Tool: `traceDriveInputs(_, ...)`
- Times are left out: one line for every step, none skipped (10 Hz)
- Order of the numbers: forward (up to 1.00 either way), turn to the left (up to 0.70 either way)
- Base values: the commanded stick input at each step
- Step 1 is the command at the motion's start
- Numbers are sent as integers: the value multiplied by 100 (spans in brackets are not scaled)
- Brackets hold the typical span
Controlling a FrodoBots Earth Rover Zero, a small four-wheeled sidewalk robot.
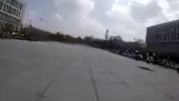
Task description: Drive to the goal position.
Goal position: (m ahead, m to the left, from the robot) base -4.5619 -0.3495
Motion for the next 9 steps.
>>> traceDriveInputs(85, 0)
traceDriveInputs(85, 0)
traceDriveInputs(85, 0)
traceDriveInputs(85, 0)
traceDriveInputs(85, 0)
traceDriveInputs(85, 0)
traceDriveInputs(85, 0)
traceDriveInputs(85, 0)
traceDriveInputs(85, 0)
